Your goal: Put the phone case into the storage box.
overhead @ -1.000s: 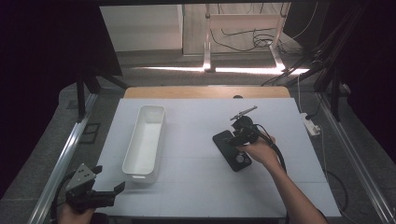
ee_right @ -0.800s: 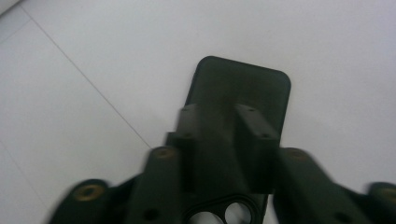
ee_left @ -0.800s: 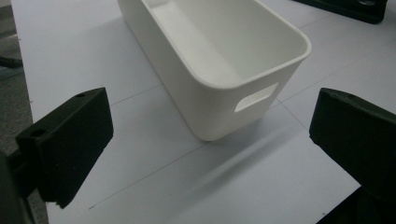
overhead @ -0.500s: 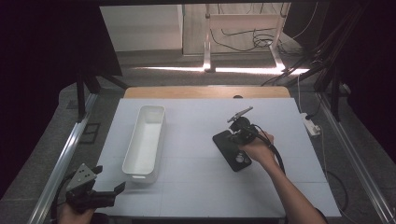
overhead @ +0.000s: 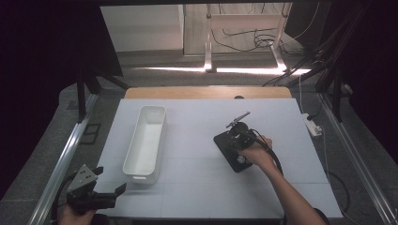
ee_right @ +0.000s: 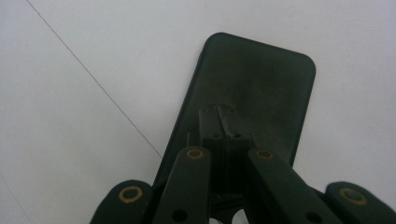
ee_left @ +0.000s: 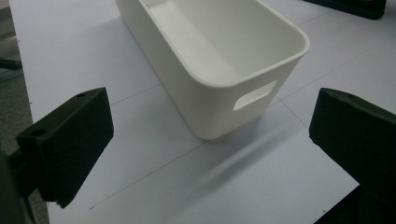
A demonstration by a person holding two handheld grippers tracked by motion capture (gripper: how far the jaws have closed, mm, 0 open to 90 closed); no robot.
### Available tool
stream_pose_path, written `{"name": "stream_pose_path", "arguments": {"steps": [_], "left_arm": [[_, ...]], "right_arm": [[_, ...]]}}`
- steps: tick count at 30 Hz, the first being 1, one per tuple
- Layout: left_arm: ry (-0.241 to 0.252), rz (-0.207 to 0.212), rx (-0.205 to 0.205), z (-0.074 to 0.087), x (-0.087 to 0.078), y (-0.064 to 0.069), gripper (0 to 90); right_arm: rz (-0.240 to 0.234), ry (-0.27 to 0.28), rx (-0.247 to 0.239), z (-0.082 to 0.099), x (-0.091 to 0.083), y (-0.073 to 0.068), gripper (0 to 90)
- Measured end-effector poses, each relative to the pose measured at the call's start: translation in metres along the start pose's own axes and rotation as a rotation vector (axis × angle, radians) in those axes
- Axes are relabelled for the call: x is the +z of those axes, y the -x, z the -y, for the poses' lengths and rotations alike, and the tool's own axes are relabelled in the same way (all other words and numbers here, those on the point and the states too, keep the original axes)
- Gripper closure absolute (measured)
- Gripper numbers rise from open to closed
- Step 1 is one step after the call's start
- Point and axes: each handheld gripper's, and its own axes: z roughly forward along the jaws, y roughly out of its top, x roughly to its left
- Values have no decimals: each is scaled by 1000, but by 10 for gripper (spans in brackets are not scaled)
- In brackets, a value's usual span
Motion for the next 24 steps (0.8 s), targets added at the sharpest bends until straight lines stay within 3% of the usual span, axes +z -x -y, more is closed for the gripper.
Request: {"name": "stream_pose_path", "arguments": {"steps": [11, 24], "left_arm": [[-5, -1, 3, 0, 1, 0, 5], [-2, 1, 2, 0, 0, 0, 5]], "right_arm": [[-44, 17, -24, -10, 8, -9, 897], [-56, 6, -50, -29, 29, -21, 897]]}}
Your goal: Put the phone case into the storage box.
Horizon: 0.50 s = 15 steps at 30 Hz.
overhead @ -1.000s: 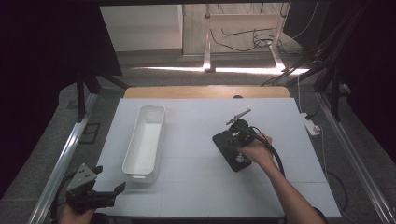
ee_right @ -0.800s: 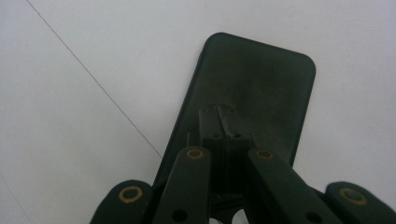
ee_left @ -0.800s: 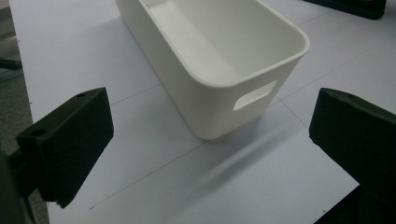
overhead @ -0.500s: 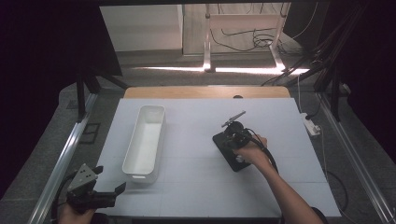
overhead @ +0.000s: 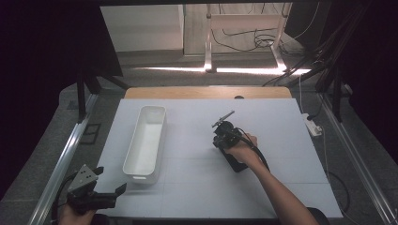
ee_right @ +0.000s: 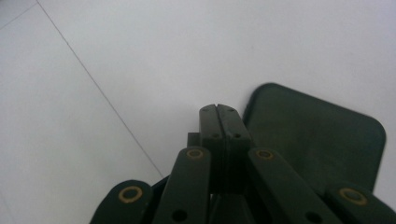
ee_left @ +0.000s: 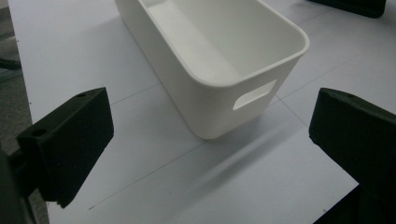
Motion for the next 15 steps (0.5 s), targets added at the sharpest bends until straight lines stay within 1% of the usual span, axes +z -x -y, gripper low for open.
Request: {"name": "stream_pose_path", "arguments": {"steps": [7, 10, 15], "left_arm": [[1, 2, 0, 0, 0, 0, 5], [-1, 4, -1, 0, 0, 0, 5], [-2, 5, 0, 0, 0, 0, 5]], "right_arm": [[-1, -14, -8, -8, 13, -2, 898], [14, -26, -11, -8, 19, 0, 897], [22, -30, -6, -10, 22, 4, 897]]}}
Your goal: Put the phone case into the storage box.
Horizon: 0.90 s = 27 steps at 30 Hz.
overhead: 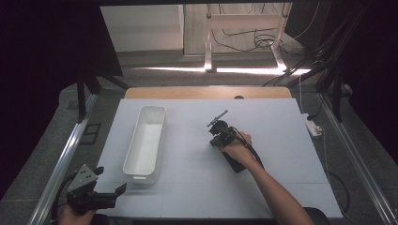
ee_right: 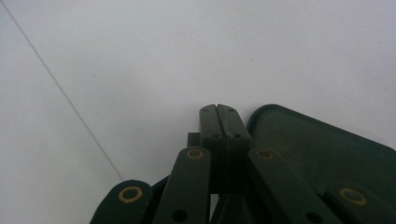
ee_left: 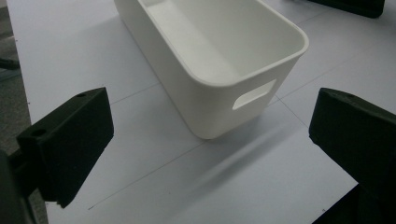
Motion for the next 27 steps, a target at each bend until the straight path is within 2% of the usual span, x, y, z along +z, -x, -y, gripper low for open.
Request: {"name": "stream_pose_path", "arguments": {"steps": [10, 27], "left_arm": [[-1, -1, 1, 0, 0, 0, 5], [-1, 1, 1, 0, 0, 0, 5]], "right_arm": [[11, 4, 6, 0, 2, 10, 897], [39, 5, 55, 11, -6, 34, 897]]}}
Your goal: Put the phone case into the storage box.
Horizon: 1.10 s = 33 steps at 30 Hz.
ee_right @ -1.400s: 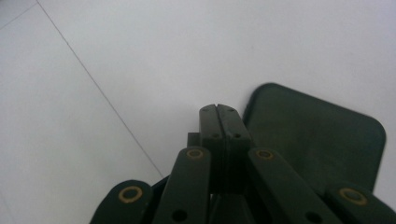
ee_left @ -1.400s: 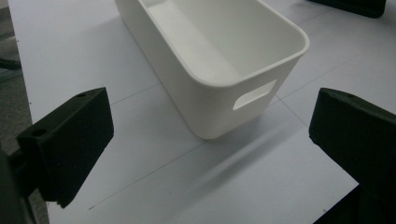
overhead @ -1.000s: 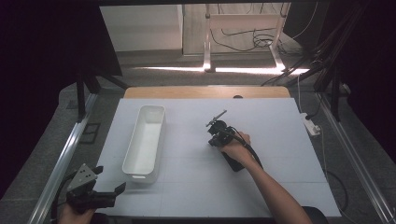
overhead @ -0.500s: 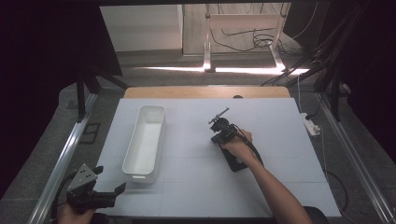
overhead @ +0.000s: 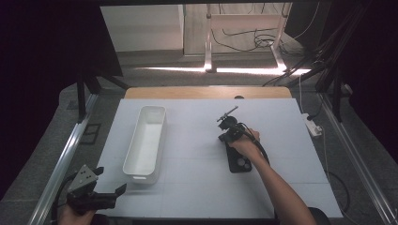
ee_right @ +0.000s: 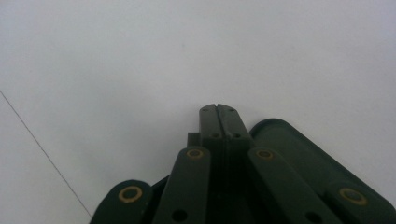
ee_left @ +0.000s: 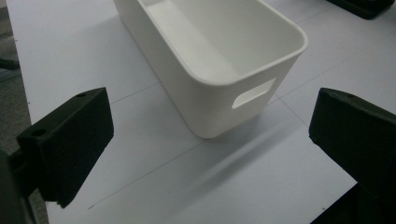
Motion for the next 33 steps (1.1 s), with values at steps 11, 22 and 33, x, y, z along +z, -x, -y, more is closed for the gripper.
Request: {"name": "stream_pose_path", "arguments": {"steps": [11, 22, 33], "left_arm": [[-1, -1, 2, 0, -1, 0, 6], [1, 1, 4, 0, -1, 0, 7], [1, 2, 4, 0, -1, 0, 7]], "right_arm": [[20, -11, 23, 9, -7, 11, 897], [30, -14, 62, 23, -16, 22, 897], [35, -22, 89, 42, -28, 32, 897]]}}
